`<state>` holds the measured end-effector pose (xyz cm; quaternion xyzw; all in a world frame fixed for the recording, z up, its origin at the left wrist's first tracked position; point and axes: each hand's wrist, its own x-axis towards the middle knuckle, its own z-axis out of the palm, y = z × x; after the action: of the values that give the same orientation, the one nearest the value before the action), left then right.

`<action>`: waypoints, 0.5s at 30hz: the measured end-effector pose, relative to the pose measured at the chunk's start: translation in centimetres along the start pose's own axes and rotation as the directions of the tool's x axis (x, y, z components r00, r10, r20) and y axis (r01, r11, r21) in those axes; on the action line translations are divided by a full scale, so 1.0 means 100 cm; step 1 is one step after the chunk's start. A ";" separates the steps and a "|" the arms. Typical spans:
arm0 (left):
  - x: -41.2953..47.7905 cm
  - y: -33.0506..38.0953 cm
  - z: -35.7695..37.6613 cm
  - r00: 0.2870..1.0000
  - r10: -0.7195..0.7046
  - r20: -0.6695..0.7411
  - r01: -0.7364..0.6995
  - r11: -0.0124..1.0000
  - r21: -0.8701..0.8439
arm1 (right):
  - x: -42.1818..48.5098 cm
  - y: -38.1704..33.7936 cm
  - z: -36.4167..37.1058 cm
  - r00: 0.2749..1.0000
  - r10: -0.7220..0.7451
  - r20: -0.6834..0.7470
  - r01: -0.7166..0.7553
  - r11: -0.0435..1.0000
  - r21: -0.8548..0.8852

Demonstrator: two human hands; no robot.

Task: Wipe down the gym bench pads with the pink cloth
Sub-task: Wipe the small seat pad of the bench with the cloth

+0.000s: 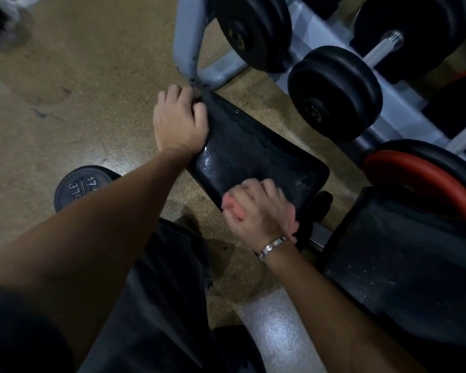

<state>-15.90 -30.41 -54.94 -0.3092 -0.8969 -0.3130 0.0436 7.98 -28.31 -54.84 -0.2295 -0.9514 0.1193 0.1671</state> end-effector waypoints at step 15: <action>-0.002 -0.002 0.001 1.000 0.000 -0.021 0.000 1.000 -0.026 | 0.006 0.015 0.004 0.969 -0.236 0.067 0.236 0.972 0.011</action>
<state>-15.83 -30.58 -55.22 -0.3064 -0.8923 -0.3278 0.0491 7.94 -26.83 -55.48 -0.1104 -0.9769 0.1077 0.1481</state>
